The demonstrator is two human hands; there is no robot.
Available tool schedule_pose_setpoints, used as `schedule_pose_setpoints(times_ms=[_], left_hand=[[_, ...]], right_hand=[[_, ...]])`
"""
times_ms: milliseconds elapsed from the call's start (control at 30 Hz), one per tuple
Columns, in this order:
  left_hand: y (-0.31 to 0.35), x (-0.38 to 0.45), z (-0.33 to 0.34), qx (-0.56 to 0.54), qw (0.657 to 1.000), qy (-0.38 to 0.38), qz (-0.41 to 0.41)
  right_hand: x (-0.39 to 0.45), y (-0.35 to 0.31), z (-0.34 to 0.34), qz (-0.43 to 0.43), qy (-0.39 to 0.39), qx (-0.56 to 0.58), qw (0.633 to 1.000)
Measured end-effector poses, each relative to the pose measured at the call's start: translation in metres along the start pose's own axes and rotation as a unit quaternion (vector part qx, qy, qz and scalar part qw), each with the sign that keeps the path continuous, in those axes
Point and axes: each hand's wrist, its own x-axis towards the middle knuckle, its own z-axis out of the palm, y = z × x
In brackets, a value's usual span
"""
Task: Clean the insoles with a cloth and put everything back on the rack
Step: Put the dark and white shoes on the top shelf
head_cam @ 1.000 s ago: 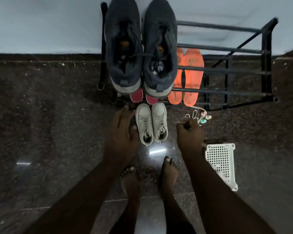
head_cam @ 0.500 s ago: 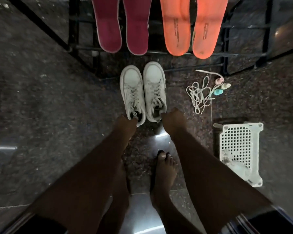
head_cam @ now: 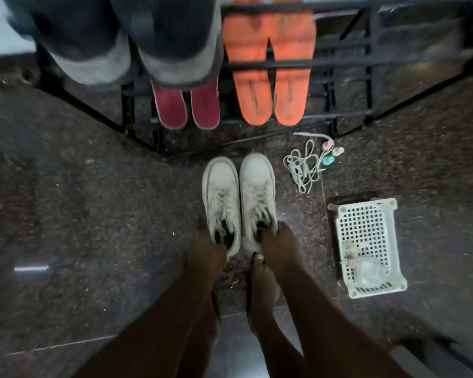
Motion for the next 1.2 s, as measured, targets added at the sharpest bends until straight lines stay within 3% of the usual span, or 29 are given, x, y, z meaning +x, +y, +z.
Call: schedule_pose_setpoints(times_ms=[167,233,300,367,500,800,900,1200], left_hand=[[-0.031,-0.054,-0.006,0.078,0.996,-0.009,0.039],[-0.001,-0.097,-0.026,0.08,0.994,0.005,0.075],[0.035,-0.148,-0.05,0.112,0.986,0.019,0.119],[0.09,-0.214,-0.086,0.08,0.988,-0.002,0.129],[0.165,-0.281,-0.128,0.024,0.987,-0.017,0.161],[0.279,-0.247,-0.15,-0.072,0.969,-0.007,0.236],[0.302,-0.202,-0.135,-0.129,0.968,-0.004,0.215],[0.325,-0.1,-0.095,-0.146,0.97,0.025,0.19]], right_hand=[[-0.129,-0.039,-0.078,-0.016,0.044,0.102,0.994],[-0.165,-0.059,-0.108,-0.057,0.073,0.119,0.989],[-0.186,-0.07,-0.131,-0.041,0.085,0.128,0.987],[-0.196,-0.082,-0.152,-0.026,0.122,0.124,0.984],[-0.2,-0.129,-0.184,-0.085,0.165,0.127,0.974],[-0.122,-0.243,-0.226,-0.169,0.151,0.086,0.97],[-0.087,-0.265,-0.236,-0.16,0.143,0.047,0.976],[-0.022,-0.3,-0.243,-0.17,0.121,-0.045,0.977]])
